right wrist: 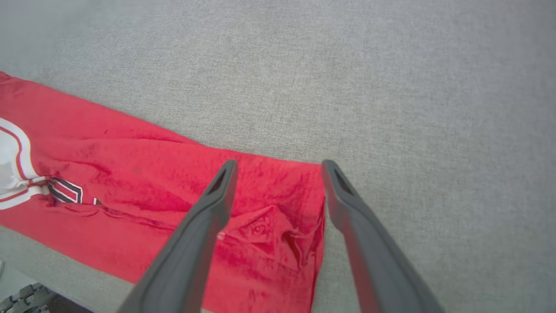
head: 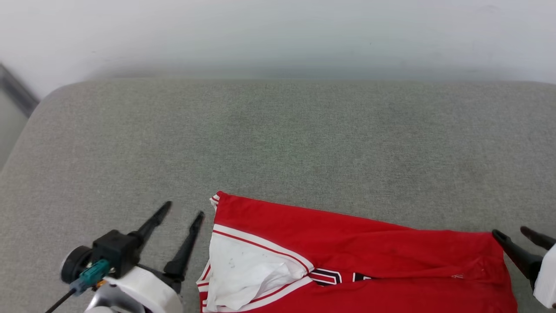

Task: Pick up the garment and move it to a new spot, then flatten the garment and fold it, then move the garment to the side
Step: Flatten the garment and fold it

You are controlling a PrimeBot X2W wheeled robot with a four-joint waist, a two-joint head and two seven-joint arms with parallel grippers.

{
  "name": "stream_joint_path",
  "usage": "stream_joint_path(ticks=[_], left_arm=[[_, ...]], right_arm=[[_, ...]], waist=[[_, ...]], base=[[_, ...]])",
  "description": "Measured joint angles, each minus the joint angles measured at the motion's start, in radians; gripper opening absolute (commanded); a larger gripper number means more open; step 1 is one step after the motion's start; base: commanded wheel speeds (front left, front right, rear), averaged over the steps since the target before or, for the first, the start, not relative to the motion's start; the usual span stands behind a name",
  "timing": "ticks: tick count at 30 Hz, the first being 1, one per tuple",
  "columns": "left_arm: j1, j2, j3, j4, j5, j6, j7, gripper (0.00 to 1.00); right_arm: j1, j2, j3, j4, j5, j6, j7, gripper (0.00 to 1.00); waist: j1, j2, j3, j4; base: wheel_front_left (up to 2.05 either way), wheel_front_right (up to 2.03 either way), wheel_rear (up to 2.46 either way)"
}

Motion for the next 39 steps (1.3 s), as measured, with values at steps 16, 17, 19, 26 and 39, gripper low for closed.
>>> stream_joint_path(ticks=[16,17,19,26,39], left_arm=[[0.185,-0.247,0.370,-0.147,0.284,-0.030,-0.115,1.00],[0.186,-0.265,0.395,-0.156,0.305,-0.049,-0.115,1.00],[0.191,-0.294,0.429,-0.158,0.344,-0.092,-0.115,1.00],[0.201,-0.381,0.497,-0.136,0.426,-0.190,-0.115,1.00],[0.198,-0.440,0.540,-0.101,0.465,-0.228,-0.115,1.00]], right_arm=[[0.150,0.352,-0.359,0.102,-0.160,0.000,0.097,1.00],[0.149,0.367,-0.372,0.116,-0.168,0.000,0.094,1.00],[0.144,0.392,-0.385,0.145,-0.182,0.000,0.089,1.00],[0.096,0.421,-0.396,0.205,-0.178,0.000,0.075,1.00],[0.082,0.379,-0.256,0.228,-0.102,-0.004,0.008,0.00]], waist=[[0.0000,0.0000,0.019,0.033],[0.0000,0.0000,0.023,0.036],[0.0000,0.0000,0.034,0.041],[-0.0001,0.0000,0.069,0.055],[0.0000,0.0000,0.060,0.060]], base=[[0.00,0.00,0.00],[0.00,0.00,0.00],[0.00,0.00,0.00],[0.00,0.00,0.00],[0.00,0.00,0.00]])
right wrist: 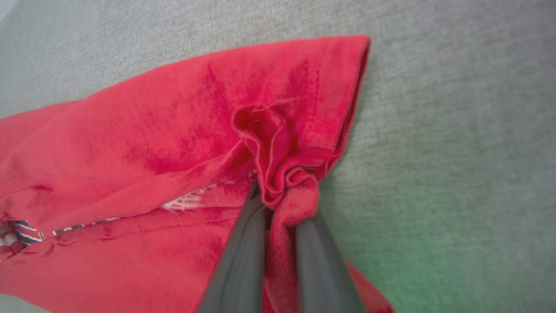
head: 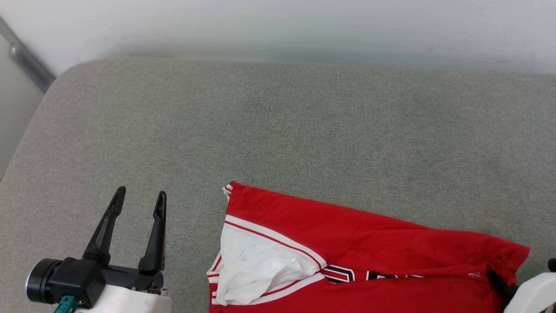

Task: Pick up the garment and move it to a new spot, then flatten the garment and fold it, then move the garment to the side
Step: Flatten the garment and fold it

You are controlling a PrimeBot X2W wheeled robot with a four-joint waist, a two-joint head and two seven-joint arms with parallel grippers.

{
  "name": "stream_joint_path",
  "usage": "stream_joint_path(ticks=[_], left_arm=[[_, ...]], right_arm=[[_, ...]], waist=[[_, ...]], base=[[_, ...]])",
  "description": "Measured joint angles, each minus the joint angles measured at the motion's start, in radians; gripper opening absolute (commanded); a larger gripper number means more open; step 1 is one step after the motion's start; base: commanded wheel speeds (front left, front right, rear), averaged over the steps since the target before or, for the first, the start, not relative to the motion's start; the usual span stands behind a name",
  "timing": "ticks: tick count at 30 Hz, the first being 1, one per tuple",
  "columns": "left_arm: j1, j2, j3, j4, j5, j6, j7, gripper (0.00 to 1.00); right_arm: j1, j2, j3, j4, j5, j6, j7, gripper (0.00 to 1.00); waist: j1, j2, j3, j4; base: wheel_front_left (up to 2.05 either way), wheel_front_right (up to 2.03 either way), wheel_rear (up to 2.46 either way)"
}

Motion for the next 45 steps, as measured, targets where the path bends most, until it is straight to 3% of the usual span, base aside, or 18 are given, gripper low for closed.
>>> stream_joint_path(ticks=[5,16,24,31,38,41,45], left_arm=[[0.000,-0.004,0.003,0.000,-0.004,-0.001,0.000,1.00],[0.000,-0.001,-0.001,0.002,-0.014,-0.001,0.000,1.00],[0.009,-0.005,-0.002,0.011,-0.015,-0.001,0.000,1.00],[0.024,-0.019,-0.005,0.014,-0.016,-0.001,0.000,1.00],[0.029,-0.035,-0.012,0.020,-0.020,-0.001,0.000,1.00],[0.030,-0.039,-0.016,0.020,-0.020,-0.001,0.000,1.00],[0.030,-0.040,-0.021,0.021,-0.021,-0.001,0.000,1.00]], right_arm=[[-0.003,-0.007,-0.006,0.023,0.002,0.005,-0.074,0.00],[-0.011,-0.100,-0.106,0.099,-0.048,0.005,-0.151,0.00],[0.006,-0.091,-0.078,-0.020,-0.012,0.004,-0.113,0.00],[0.065,0.003,-0.047,-0.205,-0.008,0.004,0.053,0.00],[0.086,0.162,0.025,-0.388,-0.073,0.004,0.194,0.00],[0.072,0.222,0.059,-0.431,-0.075,0.004,0.239,0.00],[0.033,0.253,0.103,-0.444,-0.028,0.004,0.264,0.00]], waist=[[0.0000,0.0000,-0.012,-0.009],[0.0001,0.0000,-0.024,-0.020],[0.0001,0.0000,-0.056,-0.028],[0.0001,0.0000,-0.091,-0.028],[0.0001,0.0000,-0.111,-0.015],[0.0001,0.0000,-0.116,-0.006],[0.0001,0.0000,-0.119,0.006]], base=[[0.00,0.00,0.00],[0.00,0.00,0.00],[0.00,0.00,0.00],[0.00,0.00,0.00],[0.00,0.00,0.00],[0.00,0.00,0.00],[0.00,0.00,0.00]])
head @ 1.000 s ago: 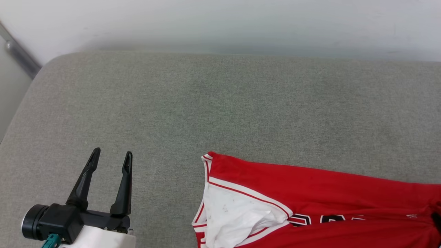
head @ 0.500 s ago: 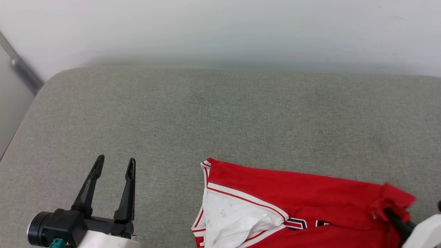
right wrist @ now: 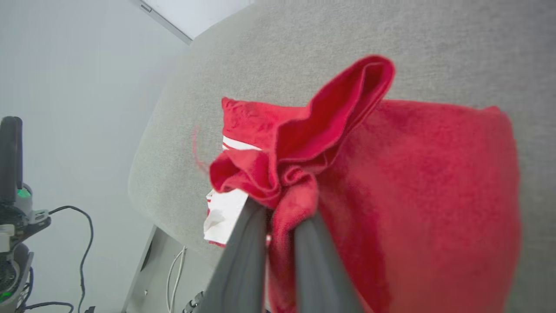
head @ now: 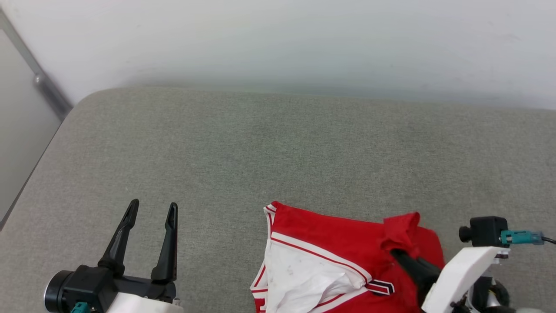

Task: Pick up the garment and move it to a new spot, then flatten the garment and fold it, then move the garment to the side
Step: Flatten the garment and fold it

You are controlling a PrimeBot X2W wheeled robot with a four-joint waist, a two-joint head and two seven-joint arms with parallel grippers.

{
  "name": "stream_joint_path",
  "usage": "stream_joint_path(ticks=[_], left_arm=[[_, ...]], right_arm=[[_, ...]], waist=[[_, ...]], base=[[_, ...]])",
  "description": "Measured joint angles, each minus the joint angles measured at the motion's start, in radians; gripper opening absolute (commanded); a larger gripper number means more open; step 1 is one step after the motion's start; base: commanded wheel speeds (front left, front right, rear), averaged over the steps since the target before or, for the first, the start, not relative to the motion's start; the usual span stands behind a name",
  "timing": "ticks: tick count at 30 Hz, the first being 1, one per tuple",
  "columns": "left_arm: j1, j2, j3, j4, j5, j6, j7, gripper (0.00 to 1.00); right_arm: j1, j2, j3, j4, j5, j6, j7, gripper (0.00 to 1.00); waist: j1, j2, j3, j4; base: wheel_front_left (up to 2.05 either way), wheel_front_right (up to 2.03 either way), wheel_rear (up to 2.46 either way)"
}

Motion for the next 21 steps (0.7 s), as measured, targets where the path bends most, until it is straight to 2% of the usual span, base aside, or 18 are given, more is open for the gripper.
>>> stream_joint_path(ticks=[4,12,21], left_arm=[[0.000,0.001,-0.004,0.002,-0.002,0.000,0.000,1.00],[-0.008,0.003,-0.012,0.006,-0.007,0.000,0.000,1.00],[-0.019,0.008,-0.028,0.018,-0.007,0.000,0.000,1.00]], right_arm=[[-0.042,0.000,0.063,0.076,0.113,0.000,-0.067,0.00],[-0.157,0.002,0.210,0.267,0.165,0.000,-0.192,0.00],[-0.240,0.002,0.319,0.457,0.219,0.000,-0.258,0.00]], waist=[[0.0000,0.0000,0.002,0.017],[0.0000,0.0000,0.017,0.059],[-0.0001,0.0000,0.028,0.105]], base=[[0.00,0.00,0.00],[0.00,0.00,0.00],[0.00,0.00,0.00]])
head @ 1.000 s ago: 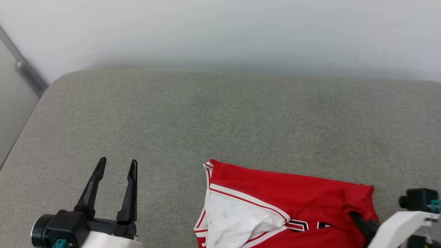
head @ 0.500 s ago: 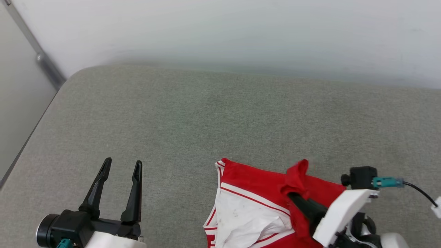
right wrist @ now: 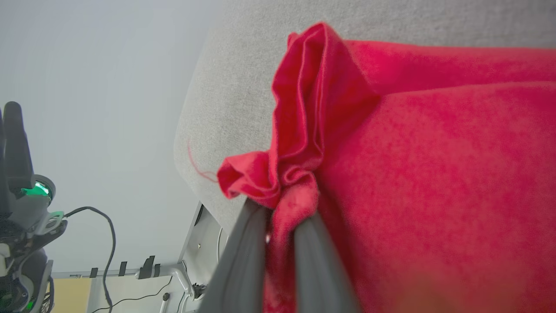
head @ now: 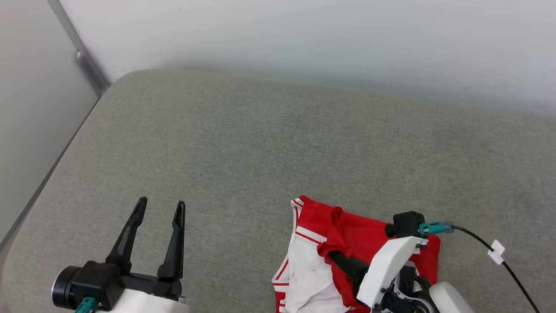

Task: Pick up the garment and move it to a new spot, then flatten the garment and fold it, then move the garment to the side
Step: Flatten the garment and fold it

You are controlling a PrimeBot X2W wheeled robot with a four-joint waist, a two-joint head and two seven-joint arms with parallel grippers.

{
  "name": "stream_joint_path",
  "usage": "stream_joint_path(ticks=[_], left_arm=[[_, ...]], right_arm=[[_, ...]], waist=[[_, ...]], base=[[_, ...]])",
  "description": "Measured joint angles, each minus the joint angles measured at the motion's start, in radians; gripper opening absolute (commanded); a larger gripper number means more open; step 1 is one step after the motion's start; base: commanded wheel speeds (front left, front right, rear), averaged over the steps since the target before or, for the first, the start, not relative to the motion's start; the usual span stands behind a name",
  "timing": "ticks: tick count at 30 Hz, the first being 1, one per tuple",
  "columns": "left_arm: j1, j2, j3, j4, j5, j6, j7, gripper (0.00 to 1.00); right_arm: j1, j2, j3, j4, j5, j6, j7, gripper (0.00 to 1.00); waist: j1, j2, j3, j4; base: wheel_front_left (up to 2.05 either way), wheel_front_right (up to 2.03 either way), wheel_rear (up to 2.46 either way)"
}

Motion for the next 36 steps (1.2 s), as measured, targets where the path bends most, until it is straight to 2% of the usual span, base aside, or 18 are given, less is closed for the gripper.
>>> stream_joint_path(ticks=[2,3,4,7,12,16,18,22,29,33,36], left_arm=[[0.000,0.002,-0.003,0.004,0.000,0.000,0.000,1.00],[0.000,0.002,-0.004,0.005,-0.001,0.000,0.000,1.00],[0.000,0.003,-0.005,0.006,-0.001,0.000,0.000,1.00],[0.000,0.004,-0.003,0.010,-0.001,0.000,0.000,1.00],[0.001,0.007,0.001,0.015,-0.001,0.000,0.000,1.00],[0.005,0.009,0.001,0.015,0.000,0.000,0.000,1.00],[0.008,0.009,0.003,0.013,0.001,0.000,0.000,1.00],[0.007,0.008,0.006,0.006,0.002,0.000,0.000,1.00],[-0.005,-0.010,0.006,0.003,-0.011,0.000,-0.001,1.00],[-0.011,-0.015,0.007,0.002,-0.014,0.000,-0.001,1.00],[-0.016,-0.021,0.010,0.002,-0.024,0.000,-0.001,1.00]], right_arm=[[-0.020,0.000,0.018,0.049,0.018,0.000,-0.020,0.00],[-0.031,-0.001,0.030,0.071,0.027,0.000,-0.028,0.47],[-0.042,-0.001,0.042,0.089,0.030,0.000,-0.045,1.00],[-0.073,-0.001,0.093,0.128,0.059,0.000,-0.070,1.00],[-0.105,0.000,0.187,0.112,0.139,0.000,-0.087,1.00],[-0.145,0.000,0.203,0.080,0.140,0.000,-0.105,1.00],[-0.169,0.001,0.191,0.067,0.078,0.000,-0.114,1.00],[-0.208,-0.015,0.115,0.029,-0.116,0.000,-0.140,1.00],[-0.219,-0.169,-0.021,-0.102,-0.491,0.000,-0.278,1.00],[-0.183,-0.235,-0.102,-0.178,-0.628,0.000,-0.370,1.00],[-0.111,-0.241,-0.185,-0.226,-0.673,0.000,-0.426,1.00]], waist=[[0.0000,0.0000,0.001,0.006],[0.0000,0.0000,0.001,0.009],[0.0000,0.0000,0.001,0.010],[0.0000,0.0000,-0.003,0.011],[0.0000,0.0000,-0.016,-0.001],[0.0000,0.0000,-0.025,-0.022],[0.0000,0.0000,-0.028,-0.036],[0.0000,0.0000,-0.027,-0.068],[0.0000,0.0000,-0.012,-0.116],[0.0000,0.0000,-0.002,-0.138],[0.0000,0.0000,0.002,-0.149]], base=[[0.00,0.00,0.00],[0.00,0.00,0.00],[0.00,0.00,0.00],[0.00,0.00,0.00],[0.00,0.00,0.00],[0.00,0.00,0.00],[0.00,0.00,0.00],[0.00,0.00,0.00],[0.00,0.00,0.00],[0.00,0.00,0.00],[0.00,0.00,0.00]])
